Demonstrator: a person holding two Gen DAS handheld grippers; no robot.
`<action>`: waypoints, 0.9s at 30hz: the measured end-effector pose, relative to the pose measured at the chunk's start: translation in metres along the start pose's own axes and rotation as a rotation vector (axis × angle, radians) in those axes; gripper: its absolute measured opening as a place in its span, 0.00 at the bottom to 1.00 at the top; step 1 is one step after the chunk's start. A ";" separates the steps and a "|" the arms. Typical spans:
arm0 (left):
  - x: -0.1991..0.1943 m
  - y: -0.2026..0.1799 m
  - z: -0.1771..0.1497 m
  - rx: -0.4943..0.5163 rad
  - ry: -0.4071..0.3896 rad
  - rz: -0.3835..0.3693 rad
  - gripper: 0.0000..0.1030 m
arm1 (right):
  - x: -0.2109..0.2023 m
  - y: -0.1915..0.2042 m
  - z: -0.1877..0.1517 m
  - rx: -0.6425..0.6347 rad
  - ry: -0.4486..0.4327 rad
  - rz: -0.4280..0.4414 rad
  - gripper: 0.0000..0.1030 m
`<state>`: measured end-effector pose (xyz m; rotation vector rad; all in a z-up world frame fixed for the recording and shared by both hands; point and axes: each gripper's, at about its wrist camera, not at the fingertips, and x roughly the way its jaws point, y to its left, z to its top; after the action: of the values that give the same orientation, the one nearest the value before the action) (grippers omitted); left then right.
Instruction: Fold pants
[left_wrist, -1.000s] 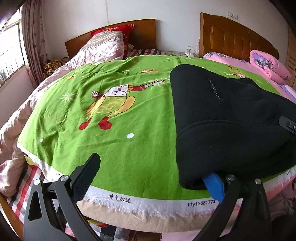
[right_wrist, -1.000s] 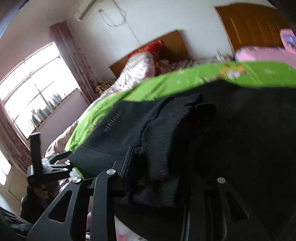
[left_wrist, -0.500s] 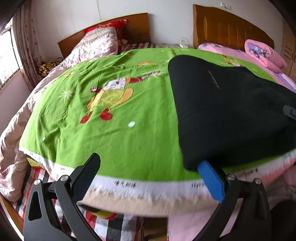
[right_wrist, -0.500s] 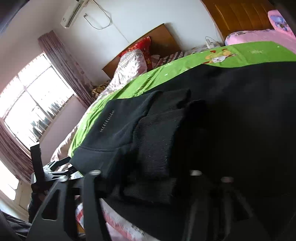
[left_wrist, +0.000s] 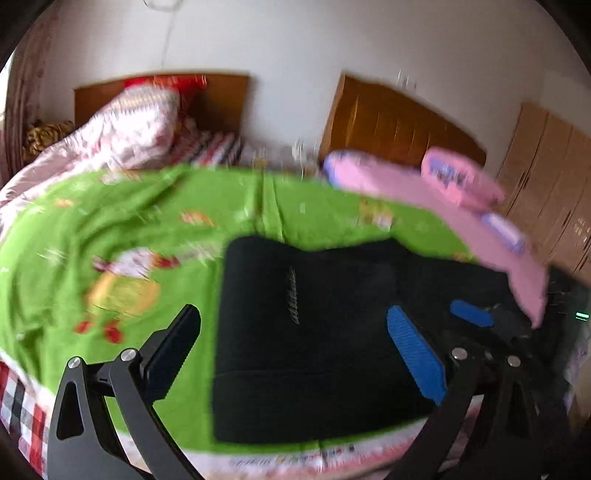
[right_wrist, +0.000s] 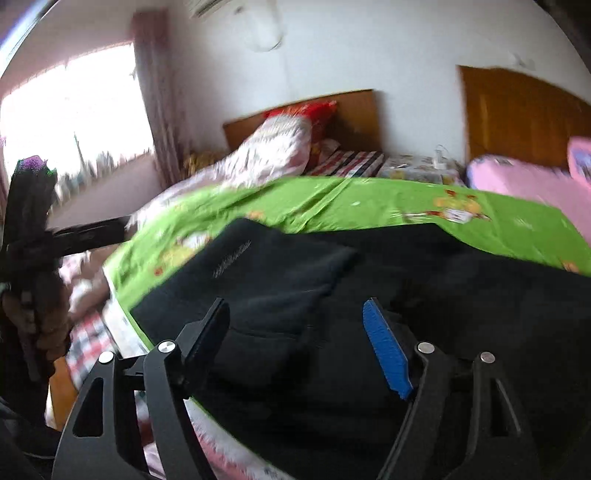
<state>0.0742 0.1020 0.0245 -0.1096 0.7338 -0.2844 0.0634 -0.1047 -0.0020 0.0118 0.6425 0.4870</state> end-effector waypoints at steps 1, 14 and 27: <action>0.014 -0.004 -0.005 0.010 0.033 0.015 0.98 | 0.003 0.005 -0.006 -0.028 0.024 -0.014 0.70; 0.047 -0.015 -0.046 0.167 0.065 0.151 0.99 | -0.002 0.007 -0.043 -0.110 0.059 -0.095 0.74; 0.039 -0.054 0.042 0.213 0.055 0.076 0.98 | -0.012 0.004 -0.007 -0.139 0.060 -0.008 0.80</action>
<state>0.1187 0.0387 0.0413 0.1284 0.7561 -0.2927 0.0493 -0.1070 0.0000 -0.1372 0.6665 0.5245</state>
